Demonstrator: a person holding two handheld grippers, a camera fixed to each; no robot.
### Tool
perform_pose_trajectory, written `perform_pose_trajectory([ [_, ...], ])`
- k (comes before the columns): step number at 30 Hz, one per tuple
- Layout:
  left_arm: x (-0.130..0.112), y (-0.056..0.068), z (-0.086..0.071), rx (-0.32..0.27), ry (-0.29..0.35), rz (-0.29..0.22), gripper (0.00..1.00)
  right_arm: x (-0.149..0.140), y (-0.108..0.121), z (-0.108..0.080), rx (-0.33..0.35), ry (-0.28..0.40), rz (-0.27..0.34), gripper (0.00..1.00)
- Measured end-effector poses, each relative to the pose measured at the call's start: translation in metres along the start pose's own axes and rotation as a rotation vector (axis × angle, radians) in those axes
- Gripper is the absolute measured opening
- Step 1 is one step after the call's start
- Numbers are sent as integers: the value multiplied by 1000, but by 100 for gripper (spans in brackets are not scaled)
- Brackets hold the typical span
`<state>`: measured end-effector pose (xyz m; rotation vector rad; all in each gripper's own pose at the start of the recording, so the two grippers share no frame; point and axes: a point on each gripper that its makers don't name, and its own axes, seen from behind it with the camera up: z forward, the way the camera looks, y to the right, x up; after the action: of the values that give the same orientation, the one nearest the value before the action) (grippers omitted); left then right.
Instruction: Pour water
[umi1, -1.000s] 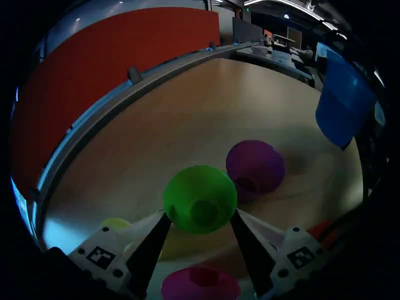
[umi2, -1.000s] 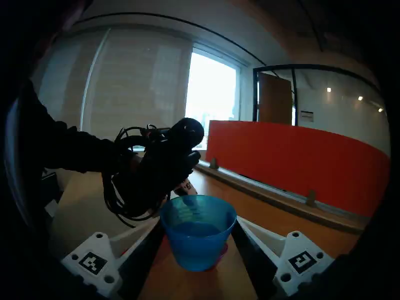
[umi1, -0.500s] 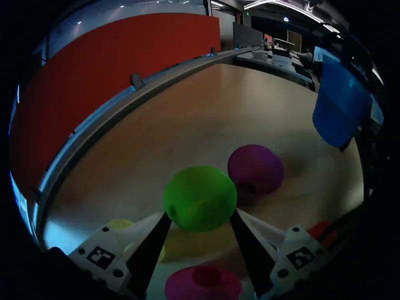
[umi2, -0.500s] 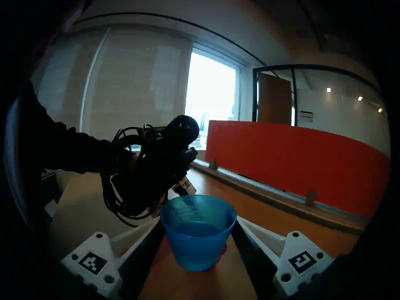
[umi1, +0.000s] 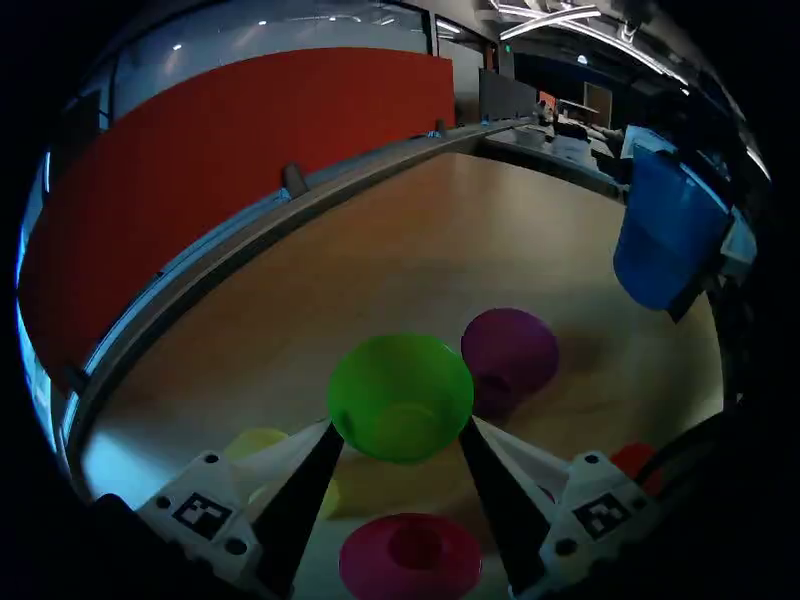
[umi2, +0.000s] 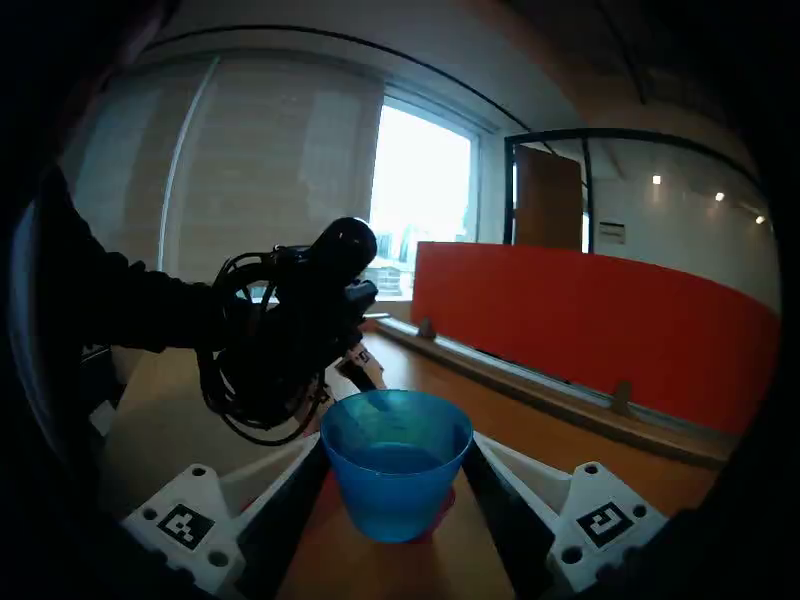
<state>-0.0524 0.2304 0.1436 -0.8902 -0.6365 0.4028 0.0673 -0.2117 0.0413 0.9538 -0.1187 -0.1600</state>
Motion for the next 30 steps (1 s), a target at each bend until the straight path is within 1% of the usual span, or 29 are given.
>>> perform_pose_trajectory([
  [12, 13, -1, -19, 23, 82, -24, 81, 5, -1, -4, -5, 5, -3, 90],
  [24, 33, 0, -42, 38, 184, -60, 81, 12, -4, -8, -12, 7, -4, 90],
  [30, 40, -1, -55, 49, 232, -65, 81, 15, -7, -9, -16, 9, -9, 90],
])
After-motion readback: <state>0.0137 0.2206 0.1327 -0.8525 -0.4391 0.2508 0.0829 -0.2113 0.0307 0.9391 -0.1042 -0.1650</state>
